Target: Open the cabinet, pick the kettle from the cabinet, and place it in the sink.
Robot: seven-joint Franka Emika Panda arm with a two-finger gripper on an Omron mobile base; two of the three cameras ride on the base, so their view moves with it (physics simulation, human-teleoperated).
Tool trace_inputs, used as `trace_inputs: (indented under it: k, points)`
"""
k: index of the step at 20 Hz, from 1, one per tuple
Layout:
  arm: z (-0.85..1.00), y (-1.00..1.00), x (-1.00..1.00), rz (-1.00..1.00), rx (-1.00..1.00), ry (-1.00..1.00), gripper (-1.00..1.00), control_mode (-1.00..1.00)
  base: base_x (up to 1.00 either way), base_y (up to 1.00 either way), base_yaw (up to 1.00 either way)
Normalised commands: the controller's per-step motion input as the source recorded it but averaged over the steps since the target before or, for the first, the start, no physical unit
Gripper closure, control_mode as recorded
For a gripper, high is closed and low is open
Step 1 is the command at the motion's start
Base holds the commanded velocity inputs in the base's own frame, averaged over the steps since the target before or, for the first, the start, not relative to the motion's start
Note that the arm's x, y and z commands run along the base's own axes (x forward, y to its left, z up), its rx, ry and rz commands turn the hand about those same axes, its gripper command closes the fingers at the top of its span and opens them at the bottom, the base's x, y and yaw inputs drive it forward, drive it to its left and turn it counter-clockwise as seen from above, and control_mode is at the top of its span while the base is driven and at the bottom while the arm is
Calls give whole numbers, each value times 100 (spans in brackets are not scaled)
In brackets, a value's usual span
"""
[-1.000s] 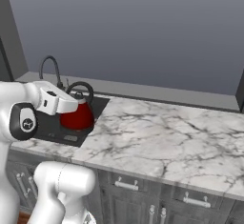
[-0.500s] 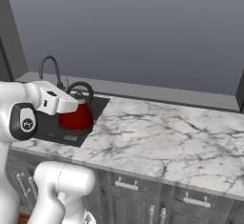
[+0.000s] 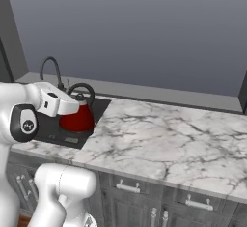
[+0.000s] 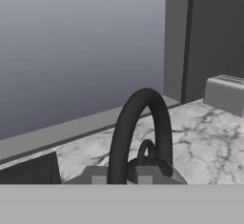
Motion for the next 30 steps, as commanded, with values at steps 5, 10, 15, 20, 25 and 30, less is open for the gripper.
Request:
trace_inputs:
  k: [5,10,15,20,25,30]
  points:
    - [0,0,-3,0,0,-1,100,-100,0,0,0]
    - [0,21,9,-2,-5,0,100,-100,0,0,0]
    - [0,44,15,-7,-10,0,100,-100,0,0,0]
    - [0,45,27,-5,-7,4,100,-100,0,0,0]
    - [0,41,30,-1,-5,10,100,-100,0,0,0]
    - [-3,29,30,3,0,23,100,-100,0,0,0]
